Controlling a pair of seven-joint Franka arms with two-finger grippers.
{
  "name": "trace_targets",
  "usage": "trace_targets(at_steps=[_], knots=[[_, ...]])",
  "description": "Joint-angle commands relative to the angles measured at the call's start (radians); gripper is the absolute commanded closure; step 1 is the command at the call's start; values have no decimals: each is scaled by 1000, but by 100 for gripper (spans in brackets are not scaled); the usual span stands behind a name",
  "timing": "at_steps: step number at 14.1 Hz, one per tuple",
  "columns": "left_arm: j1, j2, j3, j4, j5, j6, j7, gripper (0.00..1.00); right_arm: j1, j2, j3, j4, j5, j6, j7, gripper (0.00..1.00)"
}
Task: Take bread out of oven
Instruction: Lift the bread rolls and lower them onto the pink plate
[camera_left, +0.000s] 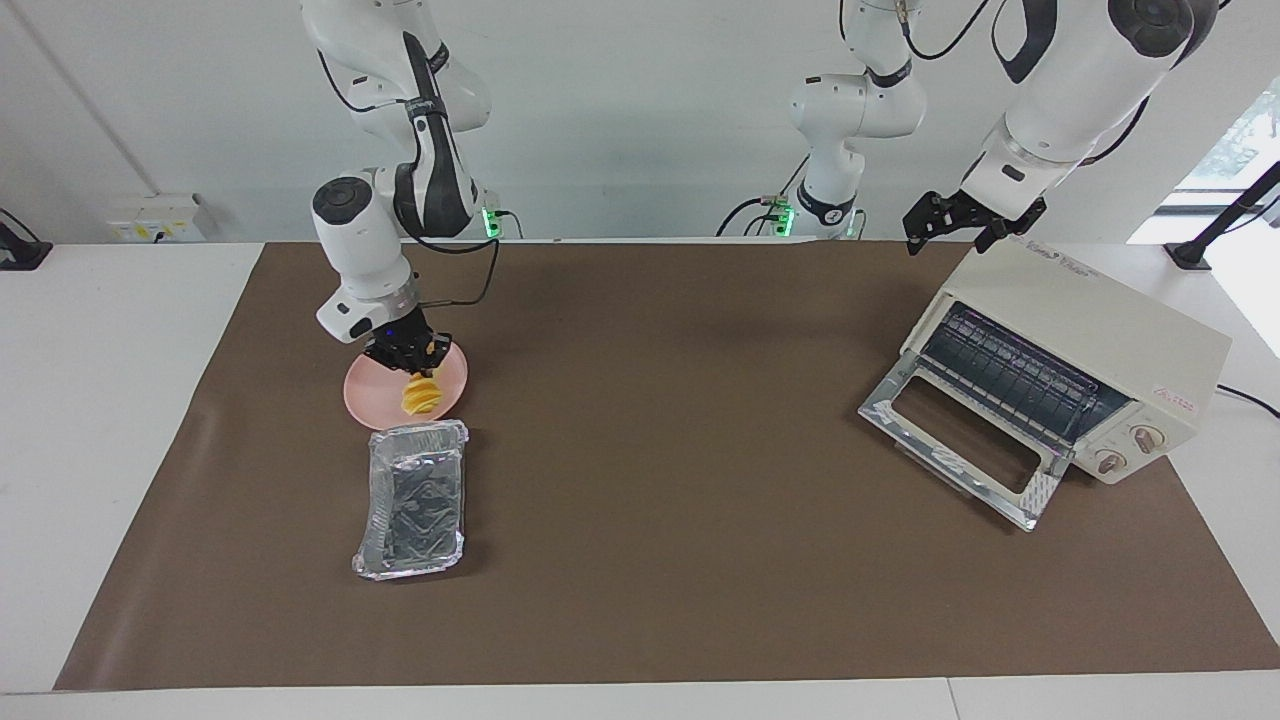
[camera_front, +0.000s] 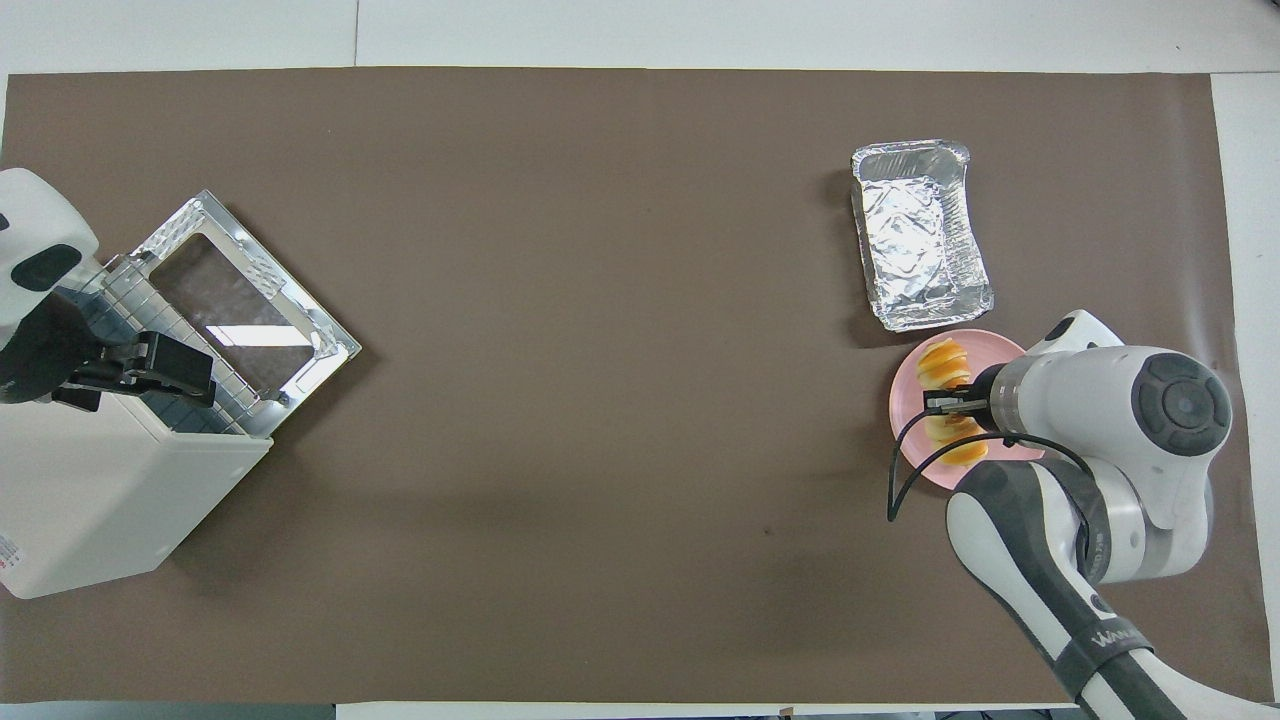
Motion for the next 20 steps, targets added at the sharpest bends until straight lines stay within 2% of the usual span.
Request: trace_targets(at_steps=[1,2,3,4,7,10,14,17,20], knots=[[13,-16,-7,-6,10,-9,12,0,-8,-26,7,-33,16,27,-12,100],[13,-16,-7,-6,10,-9,12,0,-8,-26,7,-33,16,27,-12,100],[13,-16,-7,-6,10,-9,12,0,-8,-25,7,-33,16,25,-14,31],[13,-16,-7,-6,10,-9,12,0,-9,-25,7,-27,16,17,-15,0],[13,-16,-7,-6,10,-9,12,0,-9,-18,5,8,16,-31,-17,0],[13,-16,-7,-6,10,-9,12,0,-20,3,5,154,15,-166,-20,0],[11,-16,-7,-6,10,-7,12,0,-34,31,4,401,16,-405,-75,0],[13,-16,-7,-6,10,-7,12,0,-69,32,2,579,16,-634,-191,0],[13,-16,-7,-6,10,-9,12,0,-104,32,1,746,13,-901,-201,0]])
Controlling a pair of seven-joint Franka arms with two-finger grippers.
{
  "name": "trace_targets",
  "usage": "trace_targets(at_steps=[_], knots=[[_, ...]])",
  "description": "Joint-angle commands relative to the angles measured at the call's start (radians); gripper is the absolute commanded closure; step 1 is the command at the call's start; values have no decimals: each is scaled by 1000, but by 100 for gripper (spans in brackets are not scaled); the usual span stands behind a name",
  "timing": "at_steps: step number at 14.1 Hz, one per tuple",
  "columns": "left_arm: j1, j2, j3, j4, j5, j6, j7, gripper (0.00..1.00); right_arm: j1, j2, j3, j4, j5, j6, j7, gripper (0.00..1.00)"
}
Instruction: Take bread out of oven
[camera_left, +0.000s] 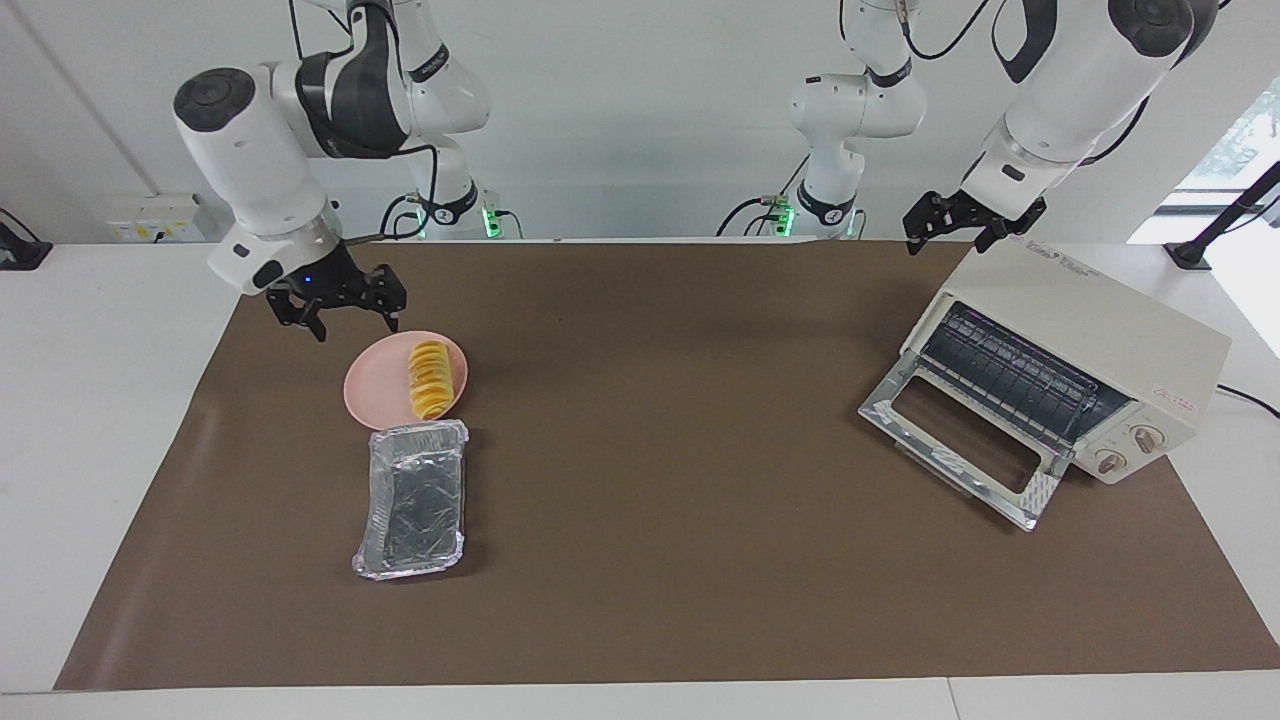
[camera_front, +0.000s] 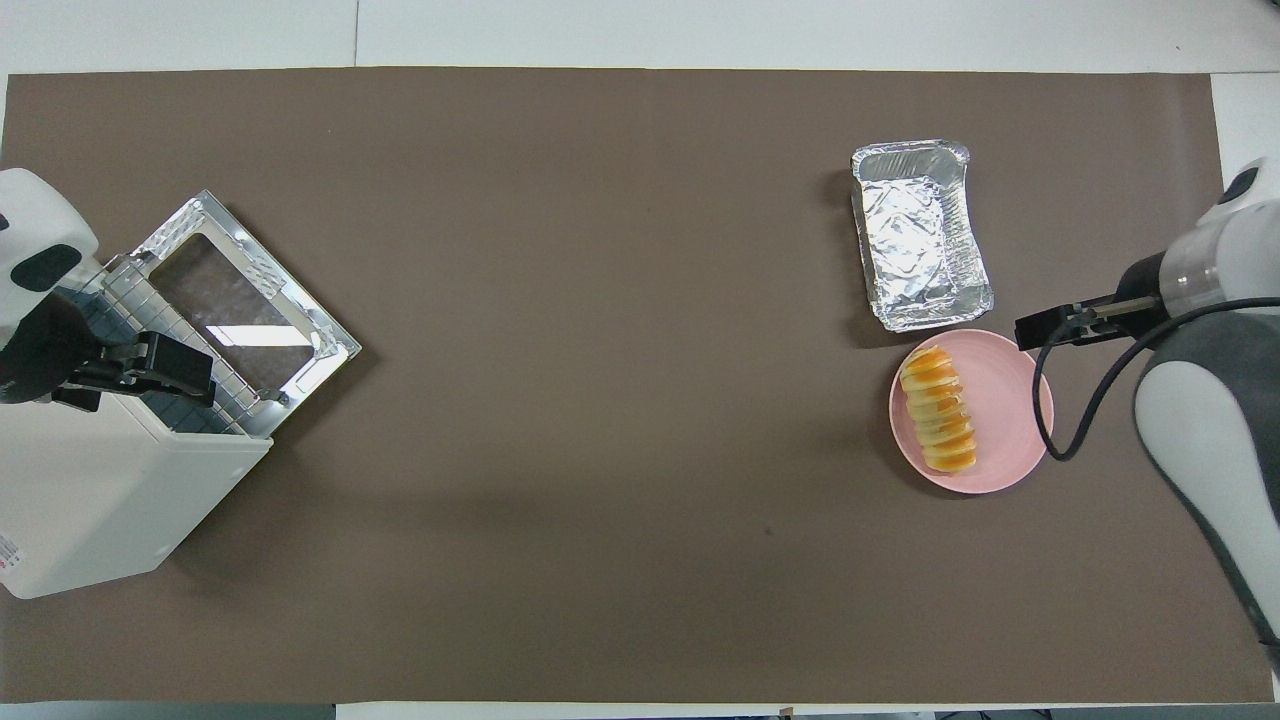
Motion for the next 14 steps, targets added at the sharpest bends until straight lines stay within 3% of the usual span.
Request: trace_targets(at_steps=[1,4,6,8,14], knots=[[13,-16,-7,-6,10,-9,12,0,-30,31,7,166,7,-208,-32,0],[13,-16,-7,-6,10,-9,12,0,-47,27,1,248,-3,-335,-30,0],[13,-16,-7,-6,10,-7,12,0,-56,30,1,270,-7,-355,-32,0],[13,-16,-7,-6,10,-9,12,0,-128,24,51,253,-13,-340,-33,0],[13,-16,-6,-6,10,-9,12,0,-132,11,65,199,-72,-227,-33,0]])
